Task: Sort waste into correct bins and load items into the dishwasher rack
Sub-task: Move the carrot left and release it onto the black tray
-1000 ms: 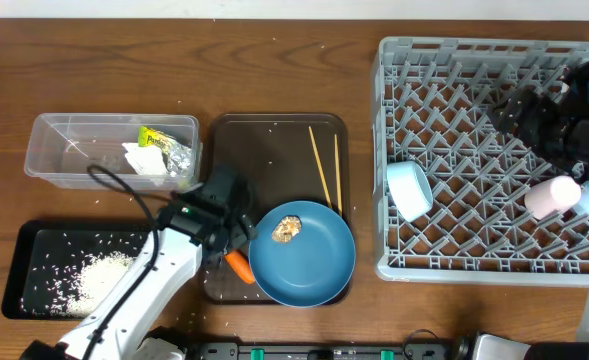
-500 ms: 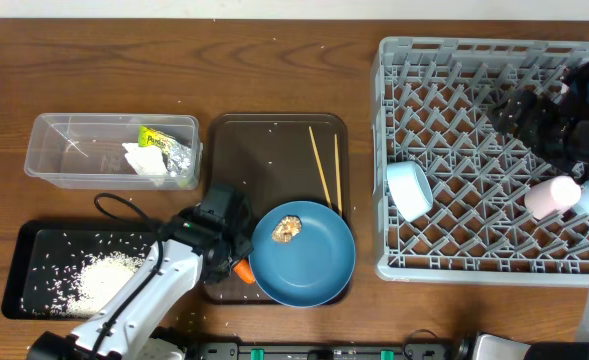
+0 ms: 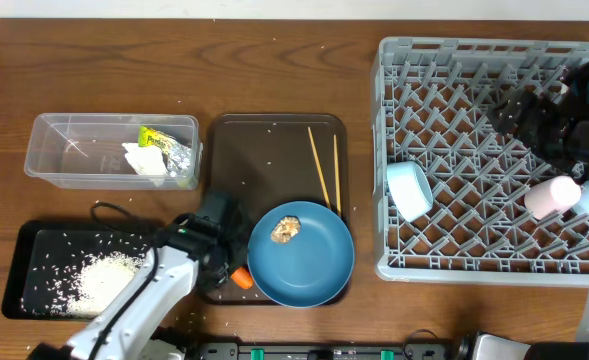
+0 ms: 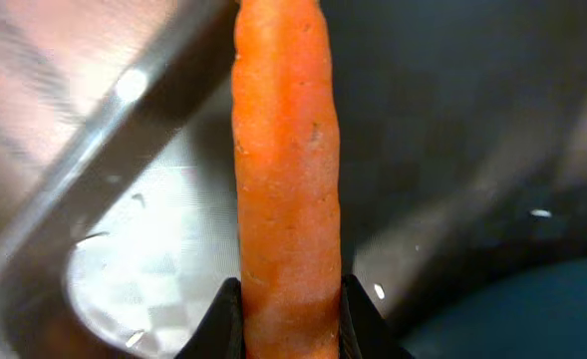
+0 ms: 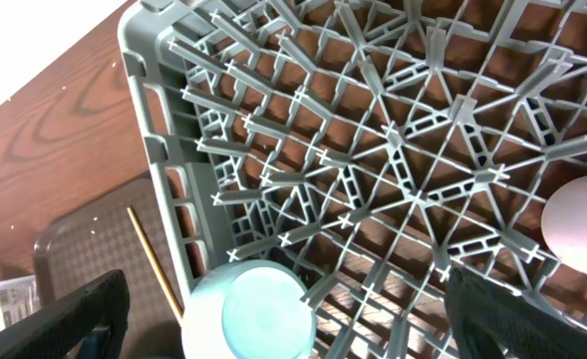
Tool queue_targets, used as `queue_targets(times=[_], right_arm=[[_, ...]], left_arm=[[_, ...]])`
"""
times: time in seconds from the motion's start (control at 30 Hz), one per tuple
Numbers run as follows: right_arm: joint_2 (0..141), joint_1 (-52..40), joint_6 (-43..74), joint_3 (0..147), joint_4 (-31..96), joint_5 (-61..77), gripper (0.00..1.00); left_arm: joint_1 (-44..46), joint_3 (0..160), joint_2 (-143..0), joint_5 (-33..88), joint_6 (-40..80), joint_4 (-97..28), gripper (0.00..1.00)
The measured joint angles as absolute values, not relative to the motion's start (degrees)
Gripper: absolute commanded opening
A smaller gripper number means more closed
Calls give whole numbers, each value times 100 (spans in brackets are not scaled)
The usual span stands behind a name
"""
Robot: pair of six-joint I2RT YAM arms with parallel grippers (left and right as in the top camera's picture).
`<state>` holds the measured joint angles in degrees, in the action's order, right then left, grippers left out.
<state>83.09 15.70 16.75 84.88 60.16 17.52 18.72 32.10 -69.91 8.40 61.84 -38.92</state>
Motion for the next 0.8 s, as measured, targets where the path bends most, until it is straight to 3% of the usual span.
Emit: queue_targets(times=[0.2, 0.43, 0.77, 0.8], right_arm=[[8309, 1570, 1627, 8488, 6018, 1752, 94], [8309, 1570, 1608, 8488, 6020, 1750, 94], [8309, 1570, 1608, 8488, 6020, 1750, 94], [8309, 1570, 1608, 8488, 6020, 1750, 94]], left_arm=[[902, 3398, -6084, 770, 5804, -4438, 9], [-867, 3422, -5260, 482, 5124, -4873, 9], [-2733, 3420, -5929, -233, 4755, -4534, 14], [-2799, 3420, -6040, -222, 4753, -4480, 21]])
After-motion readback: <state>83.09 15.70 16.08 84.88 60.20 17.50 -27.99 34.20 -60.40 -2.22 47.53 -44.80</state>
